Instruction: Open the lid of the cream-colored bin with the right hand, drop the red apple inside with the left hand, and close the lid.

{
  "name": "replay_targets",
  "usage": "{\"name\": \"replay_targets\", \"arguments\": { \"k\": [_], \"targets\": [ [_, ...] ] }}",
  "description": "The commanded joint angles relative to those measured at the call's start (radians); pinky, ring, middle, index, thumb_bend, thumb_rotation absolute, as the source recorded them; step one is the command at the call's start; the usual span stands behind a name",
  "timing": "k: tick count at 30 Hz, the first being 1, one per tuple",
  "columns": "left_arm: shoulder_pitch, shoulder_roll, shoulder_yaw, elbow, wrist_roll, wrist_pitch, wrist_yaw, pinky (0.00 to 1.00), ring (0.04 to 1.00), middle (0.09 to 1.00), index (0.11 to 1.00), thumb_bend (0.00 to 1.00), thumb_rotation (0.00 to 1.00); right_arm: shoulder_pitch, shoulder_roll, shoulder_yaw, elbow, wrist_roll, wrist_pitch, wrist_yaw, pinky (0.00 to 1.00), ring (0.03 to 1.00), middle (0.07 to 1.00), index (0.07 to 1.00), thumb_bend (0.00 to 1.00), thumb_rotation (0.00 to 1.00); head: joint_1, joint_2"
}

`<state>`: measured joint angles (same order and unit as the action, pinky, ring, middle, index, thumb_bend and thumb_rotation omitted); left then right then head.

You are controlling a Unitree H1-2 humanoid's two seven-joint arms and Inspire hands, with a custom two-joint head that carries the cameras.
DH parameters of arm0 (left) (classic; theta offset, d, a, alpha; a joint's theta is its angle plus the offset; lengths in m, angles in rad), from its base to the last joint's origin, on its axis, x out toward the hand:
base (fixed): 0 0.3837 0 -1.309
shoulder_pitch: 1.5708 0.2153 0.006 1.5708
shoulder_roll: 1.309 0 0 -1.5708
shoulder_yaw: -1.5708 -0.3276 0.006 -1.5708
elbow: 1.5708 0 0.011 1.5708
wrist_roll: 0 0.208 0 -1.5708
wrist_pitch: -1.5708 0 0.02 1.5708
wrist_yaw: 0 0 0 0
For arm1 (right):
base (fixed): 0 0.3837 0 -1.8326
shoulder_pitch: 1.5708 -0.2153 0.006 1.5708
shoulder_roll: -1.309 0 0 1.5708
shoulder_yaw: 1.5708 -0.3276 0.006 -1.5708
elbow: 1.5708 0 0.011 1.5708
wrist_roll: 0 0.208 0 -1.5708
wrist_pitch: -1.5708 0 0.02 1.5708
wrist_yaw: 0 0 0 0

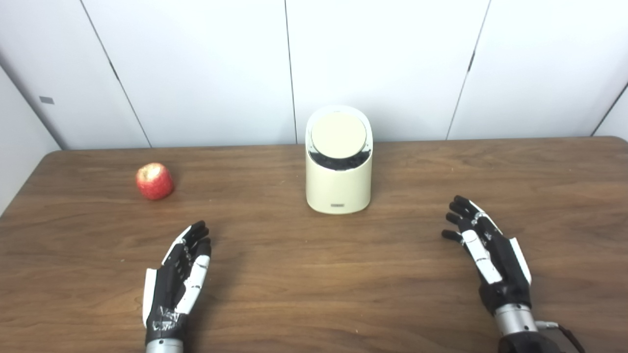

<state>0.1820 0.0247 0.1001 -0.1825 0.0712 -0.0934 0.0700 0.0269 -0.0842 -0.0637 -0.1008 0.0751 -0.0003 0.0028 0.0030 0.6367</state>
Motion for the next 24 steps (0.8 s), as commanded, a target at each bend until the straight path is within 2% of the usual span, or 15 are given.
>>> {"name": "replay_targets", "arguments": {
  "k": [1, 6, 10, 12, 18, 19, 22, 24],
  "targets": [
    [0.012, -0.002, -0.006, 0.031, 0.007, -0.042, 0.006, 0.82, 0.835, 0.851, 0.865, 0.49, 0.65, 0.0, 0.0, 0.003, 0.026, -0.003, -0.015, 0.009, 0.72, 0.842, 0.855, 0.828, 0.39, 0.66, 0.002, -0.009],
    [0.012, -0.004, -0.011, 0.067, 0.003, -0.089, 0.005, 0.81, 0.833, 0.85, 0.864, 0.47, 0.63, 0.005, -0.004, 0.005, 0.038, -0.007, -0.028, 0.014, 0.73, 0.849, 0.863, 0.83, 0.36, 0.67, -0.018, -0.058],
    [0.01, -0.017, -0.017, 0.094, 0.009, -0.101, 0.011, 0.86, 0.851, 0.853, 0.871, 0.47, 0.64, 0.002, -0.018, 0.008, 0.069, -0.02, -0.066, 0.019, 0.72, 0.845, 0.861, 0.835, 0.41, 0.68, -0.034, -0.111],
    [0.007, -0.021, -0.019, 0.108, 0.007, -0.109, 0.013, 0.87, 0.859, 0.857, 0.875, 0.46, 0.63, -0.001, -0.024, 0.01, 0.079, -0.029, -0.077, 0.02, 0.72, 0.84, 0.859, 0.834, 0.42, 0.69, -0.037, -0.123],
    [-0.003, -0.027, -0.033, 0.164, 0.047, -0.159, 0.029, 0.88, 0.88, 0.866, 0.876, 0.4, 0.64, -0.047, -0.032, -0.002, 0.117, 0.001, -0.089, 0.032, 0.77, 0.867, 0.881, 0.863, 0.48, 0.58, -0.05, -0.189],
    [-0.004, -0.031, -0.036, 0.17, 0.053, -0.16, 0.032, 0.88, 0.885, 0.87, 0.879, 0.38, 0.64, -0.058, -0.036, -0.003, 0.128, 0.003, -0.092, 0.036, 0.77, 0.874, 0.89, 0.866, 0.53, 0.57, -0.05, -0.2],
    [-0.006, -0.043, -0.039, 0.177, 0.071, -0.16, 0.044, 0.87, 0.878, 0.87, 0.877, 0.36, 0.64, -0.092, -0.049, 0.0, 0.137, -0.013, -0.075, 0.038, 0.76, 0.88, 0.907, 0.867, 0.58, 0.56, -0.047, -0.213],
    [-0.006, -0.049, -0.043, 0.177, 0.081, -0.158, 0.052, 0.86, 0.872, 0.868, 0.873, 0.35, 0.63, -0.118, -0.059, 0.004, 0.127, -0.031, -0.04, 0.034, 0.75, 0.872, 0.904, 0.873, 0.61, 0.56, -0.047, -0.218]
  ]
}}
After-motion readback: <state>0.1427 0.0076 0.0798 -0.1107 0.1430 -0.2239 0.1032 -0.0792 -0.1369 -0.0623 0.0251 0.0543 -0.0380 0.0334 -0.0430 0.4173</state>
